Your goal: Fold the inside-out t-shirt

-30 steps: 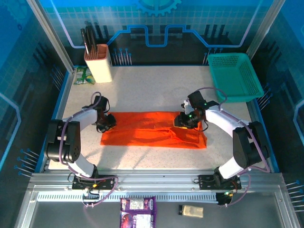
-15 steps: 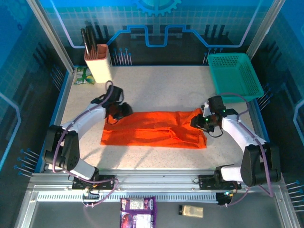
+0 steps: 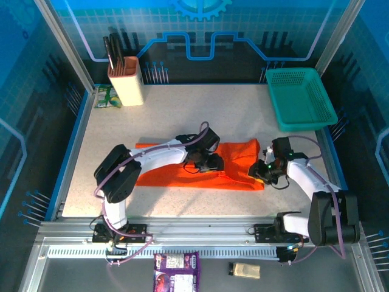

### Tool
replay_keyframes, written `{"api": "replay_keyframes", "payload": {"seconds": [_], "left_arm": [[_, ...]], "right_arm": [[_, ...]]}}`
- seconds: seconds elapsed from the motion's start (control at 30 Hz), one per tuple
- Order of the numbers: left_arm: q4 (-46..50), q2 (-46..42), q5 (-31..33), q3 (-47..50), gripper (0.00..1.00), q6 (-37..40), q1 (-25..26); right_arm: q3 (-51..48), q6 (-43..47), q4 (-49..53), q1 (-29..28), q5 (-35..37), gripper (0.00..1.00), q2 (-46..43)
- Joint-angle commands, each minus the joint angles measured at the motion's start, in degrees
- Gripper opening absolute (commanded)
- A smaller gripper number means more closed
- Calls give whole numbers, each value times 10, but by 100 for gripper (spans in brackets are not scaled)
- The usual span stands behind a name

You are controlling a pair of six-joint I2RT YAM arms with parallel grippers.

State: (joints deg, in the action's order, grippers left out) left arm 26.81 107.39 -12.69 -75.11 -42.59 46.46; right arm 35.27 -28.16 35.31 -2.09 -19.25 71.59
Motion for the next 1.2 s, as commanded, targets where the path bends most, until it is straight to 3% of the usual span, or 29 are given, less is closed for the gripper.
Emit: {"api": "replay_keyframes", "payload": {"seconds": [0.0, 0.3, 0.63, 0.87, 1.07, 1.17], "left_arm": [[16, 19, -20, -29, 44, -18, 9], [68, 53, 29, -66, 44, -19, 22], [71, 91, 9, -88, 40, -18, 25], [64, 92, 7, -81, 22, -22, 25], [62, 82, 15, -80, 5, -23, 25], [62, 77, 22, -76, 2, -25, 23]], "right_arm": [[-20, -12, -10, -4, -22, 37, 1], [-39, -18, -35, -4, -34, 36, 22], [-41, -28, -42, -4, -18, 33, 30], [-42, -29, -47, -5, -27, 23, 37], [-35, -37, -14, -6, 10, 34, 10], [-37, -46, -12, -5, 22, 35, -3]]}}
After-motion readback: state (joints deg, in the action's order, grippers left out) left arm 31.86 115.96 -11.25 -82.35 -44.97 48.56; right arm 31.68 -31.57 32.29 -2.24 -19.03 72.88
